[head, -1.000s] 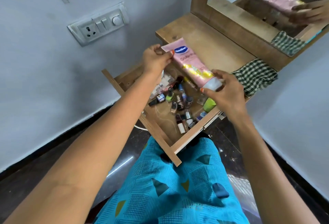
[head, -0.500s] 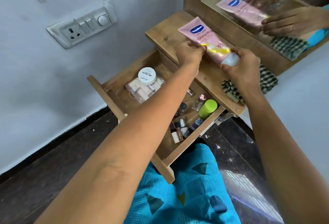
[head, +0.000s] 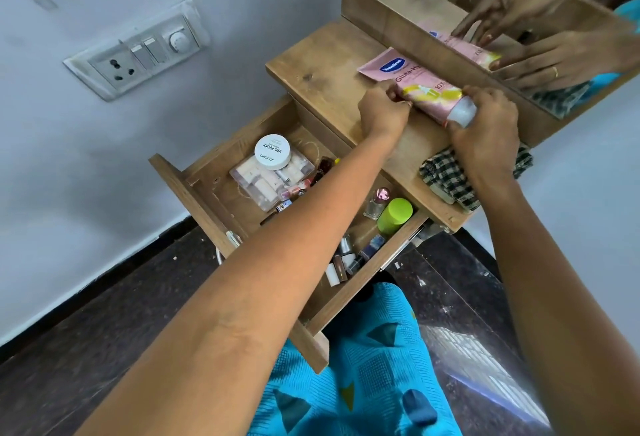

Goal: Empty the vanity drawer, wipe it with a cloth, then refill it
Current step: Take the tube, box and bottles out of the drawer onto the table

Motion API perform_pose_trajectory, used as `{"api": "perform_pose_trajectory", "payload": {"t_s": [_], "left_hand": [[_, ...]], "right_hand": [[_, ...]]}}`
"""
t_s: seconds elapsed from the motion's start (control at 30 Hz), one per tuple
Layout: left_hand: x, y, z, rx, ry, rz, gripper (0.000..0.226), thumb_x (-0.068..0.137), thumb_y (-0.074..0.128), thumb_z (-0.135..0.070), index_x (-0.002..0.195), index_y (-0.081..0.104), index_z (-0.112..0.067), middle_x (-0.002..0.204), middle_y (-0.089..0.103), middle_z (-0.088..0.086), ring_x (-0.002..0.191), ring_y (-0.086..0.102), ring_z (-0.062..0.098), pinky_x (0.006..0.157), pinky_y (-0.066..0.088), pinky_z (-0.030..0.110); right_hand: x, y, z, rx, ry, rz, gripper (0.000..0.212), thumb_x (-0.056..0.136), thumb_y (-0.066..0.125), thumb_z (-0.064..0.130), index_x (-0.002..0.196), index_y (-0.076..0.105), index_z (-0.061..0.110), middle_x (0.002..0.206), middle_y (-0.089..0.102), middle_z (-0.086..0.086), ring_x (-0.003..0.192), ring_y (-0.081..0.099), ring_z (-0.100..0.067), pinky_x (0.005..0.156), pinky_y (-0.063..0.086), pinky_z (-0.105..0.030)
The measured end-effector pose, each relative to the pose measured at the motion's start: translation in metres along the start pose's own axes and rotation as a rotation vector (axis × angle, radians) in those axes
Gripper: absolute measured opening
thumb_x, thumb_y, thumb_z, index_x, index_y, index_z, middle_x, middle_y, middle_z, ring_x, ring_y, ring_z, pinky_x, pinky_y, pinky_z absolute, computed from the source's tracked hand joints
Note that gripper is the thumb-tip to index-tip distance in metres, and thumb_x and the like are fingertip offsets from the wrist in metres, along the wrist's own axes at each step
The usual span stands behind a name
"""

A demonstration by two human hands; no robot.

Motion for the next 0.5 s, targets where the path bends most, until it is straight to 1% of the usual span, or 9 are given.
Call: {"api": "perform_pose_trajectory", "payload": {"t_s": [0.07, 0.13, 0.17, 0.2, 0.3, 0.4, 0.43, 0.5], "left_hand": [[-0.002, 0.000, -0.001, 0.009, -0.001, 0.022, 0.018, 0.075, 0.059, 0.009, 0.082, 0.063, -0.008, 0.083, 0.061, 0.009, 0.082, 0.053, 0.017, 0.078, 0.046, 0.027], [-0.004, -0.001, -0.001, -0.005, 0.001, 0.034, 0.023, 0.076, 0.058, 0.010, 0.096, 0.065, -0.001, 0.089, 0.062, 0.010, 0.084, 0.053, 0.015, 0.073, 0.043, 0.020], [-0.006, -0.003, 0.000, -0.011, -0.001, 0.034, 0.026, 0.076, 0.058, 0.010, 0.100, 0.065, 0.000, 0.089, 0.061, 0.008, 0.085, 0.052, 0.014, 0.072, 0.042, 0.017], [-0.007, -0.005, 0.000, -0.022, -0.005, 0.029, 0.029, 0.076, 0.058, 0.010, 0.102, 0.065, -0.001, 0.089, 0.059, 0.006, 0.086, 0.052, 0.014, 0.073, 0.042, 0.017], [-0.012, -0.015, 0.004, -0.071, -0.017, 0.011, 0.036, 0.076, 0.053, 0.012, 0.107, 0.064, -0.004, 0.088, 0.056, 0.003, 0.085, 0.052, 0.013, 0.081, 0.044, 0.025], [-0.018, -0.028, 0.008, -0.108, -0.034, -0.004, 0.038, 0.079, 0.050, 0.012, 0.113, 0.060, -0.002, 0.088, 0.056, 0.004, 0.084, 0.052, 0.014, 0.079, 0.045, 0.027], [-0.019, -0.033, 0.011, -0.118, -0.043, -0.005, 0.037, 0.080, 0.049, 0.011, 0.113, 0.059, -0.002, 0.085, 0.056, 0.003, 0.082, 0.052, 0.014, 0.078, 0.046, 0.027], [-0.022, -0.043, 0.014, -0.142, -0.061, -0.013, 0.034, 0.081, 0.048, 0.010, 0.110, 0.060, -0.003, 0.075, 0.055, -0.002, 0.078, 0.052, 0.014, 0.082, 0.048, 0.033]], "right_hand": [[0.000, 0.000, 0.001, -0.009, 0.003, -0.003, 0.053, 0.085, 0.059, 0.007, 0.136, 0.044, 0.010, 0.135, 0.046, -0.012, 0.125, 0.038, -0.030, 0.101, 0.035, -0.037], [0.000, 0.001, 0.001, -0.004, 0.005, 0.000, 0.054, 0.085, 0.060, 0.007, 0.137, 0.043, 0.009, 0.135, 0.044, -0.012, 0.126, 0.037, -0.030, 0.103, 0.033, -0.036], [-0.001, 0.001, 0.002, -0.005, 0.002, -0.001, 0.056, 0.084, 0.060, 0.007, 0.137, 0.042, 0.008, 0.136, 0.043, -0.012, 0.126, 0.036, -0.030, 0.104, 0.032, -0.035], [-0.002, 0.001, 0.003, -0.007, -0.007, -0.005, 0.058, 0.084, 0.061, 0.007, 0.138, 0.041, 0.008, 0.136, 0.042, -0.013, 0.126, 0.035, -0.030, 0.105, 0.032, -0.035], [-0.009, -0.001, 0.012, -0.012, -0.063, -0.022, 0.061, 0.082, 0.063, 0.006, 0.138, 0.039, 0.006, 0.136, 0.041, -0.013, 0.127, 0.035, -0.030, 0.105, 0.031, -0.034], [-0.017, -0.002, 0.022, -0.026, -0.100, -0.029, 0.058, 0.081, 0.063, 0.004, 0.136, 0.042, 0.004, 0.136, 0.042, -0.014, 0.127, 0.035, -0.030, 0.105, 0.031, -0.035], [-0.021, -0.003, 0.026, -0.043, -0.114, -0.047, 0.056, 0.081, 0.062, 0.003, 0.134, 0.044, 0.003, 0.135, 0.043, -0.015, 0.127, 0.036, -0.030, 0.105, 0.032, -0.036], [-0.028, -0.004, 0.035, -0.065, -0.137, -0.078, 0.052, 0.080, 0.059, 0.001, 0.131, 0.047, 0.002, 0.134, 0.044, -0.016, 0.126, 0.038, -0.031, 0.105, 0.032, -0.038]]}}
Point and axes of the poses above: each hand's wrist, its own x-axis towards the middle knuckle, its own y-axis out of the palm, z = x × y, the point moved 9 cm from there along x, towards the middle knuckle
